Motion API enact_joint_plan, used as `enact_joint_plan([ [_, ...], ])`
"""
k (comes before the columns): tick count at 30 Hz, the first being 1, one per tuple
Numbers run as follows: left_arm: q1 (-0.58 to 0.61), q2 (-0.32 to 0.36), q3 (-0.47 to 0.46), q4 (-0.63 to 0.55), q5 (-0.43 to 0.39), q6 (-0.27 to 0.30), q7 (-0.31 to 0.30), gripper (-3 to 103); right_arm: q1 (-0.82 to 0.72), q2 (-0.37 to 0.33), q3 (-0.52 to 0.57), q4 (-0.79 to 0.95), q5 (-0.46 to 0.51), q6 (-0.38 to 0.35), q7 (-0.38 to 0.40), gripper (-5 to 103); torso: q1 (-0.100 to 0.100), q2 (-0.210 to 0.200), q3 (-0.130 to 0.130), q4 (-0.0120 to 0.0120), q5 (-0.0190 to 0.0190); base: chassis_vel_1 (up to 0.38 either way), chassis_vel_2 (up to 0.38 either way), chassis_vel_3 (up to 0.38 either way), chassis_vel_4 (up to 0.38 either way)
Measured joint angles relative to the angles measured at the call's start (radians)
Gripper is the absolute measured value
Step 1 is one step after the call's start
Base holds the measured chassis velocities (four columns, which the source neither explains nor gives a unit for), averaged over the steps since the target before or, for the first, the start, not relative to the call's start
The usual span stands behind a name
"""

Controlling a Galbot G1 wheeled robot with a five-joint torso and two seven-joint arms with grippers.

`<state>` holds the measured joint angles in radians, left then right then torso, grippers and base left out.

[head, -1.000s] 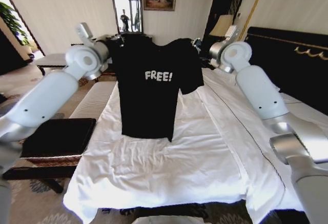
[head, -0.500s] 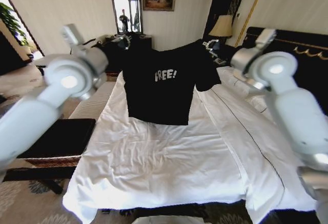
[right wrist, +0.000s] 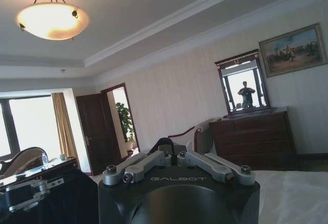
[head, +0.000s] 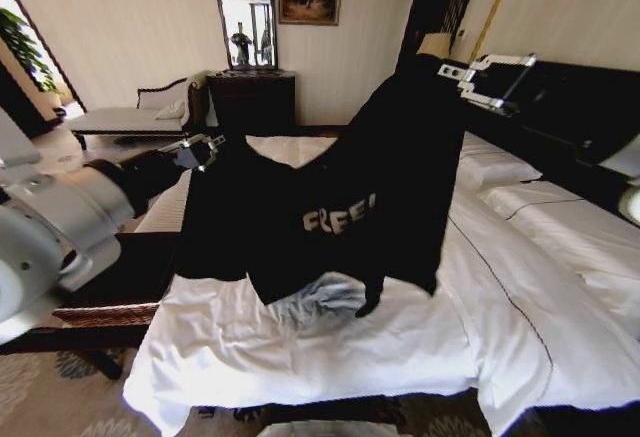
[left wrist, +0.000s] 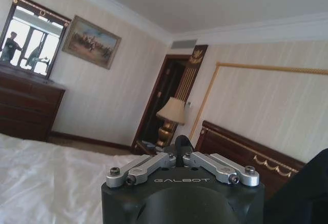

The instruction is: Fold the clothes on the bed and place them into the basket.

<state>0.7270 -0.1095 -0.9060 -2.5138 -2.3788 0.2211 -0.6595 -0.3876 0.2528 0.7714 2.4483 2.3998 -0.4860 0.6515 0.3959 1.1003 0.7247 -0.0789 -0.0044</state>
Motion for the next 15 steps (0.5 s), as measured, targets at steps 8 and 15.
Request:
enact_joint_plan([
  [8,-0.116,0.146,-0.172,0.005,-0.268,0.002,0.002,0,-0.009,-0.057,0.103,-0.032,0.199,-0.078,0.08,0,0.0,0.0,0.0,-0.0001,-0.0001,0.0,0.0,0.0,0.0],
  [15,-0.025,0.023,0.024,0.011,-0.08,-0.001,-0.042,0,-0.244,0.141,-0.036,-0.023,-0.109,-0.156,0.099,0,0.0,0.0,0.0,0.0006,0.0003,0.0,0.0,0.0,0.0],
])
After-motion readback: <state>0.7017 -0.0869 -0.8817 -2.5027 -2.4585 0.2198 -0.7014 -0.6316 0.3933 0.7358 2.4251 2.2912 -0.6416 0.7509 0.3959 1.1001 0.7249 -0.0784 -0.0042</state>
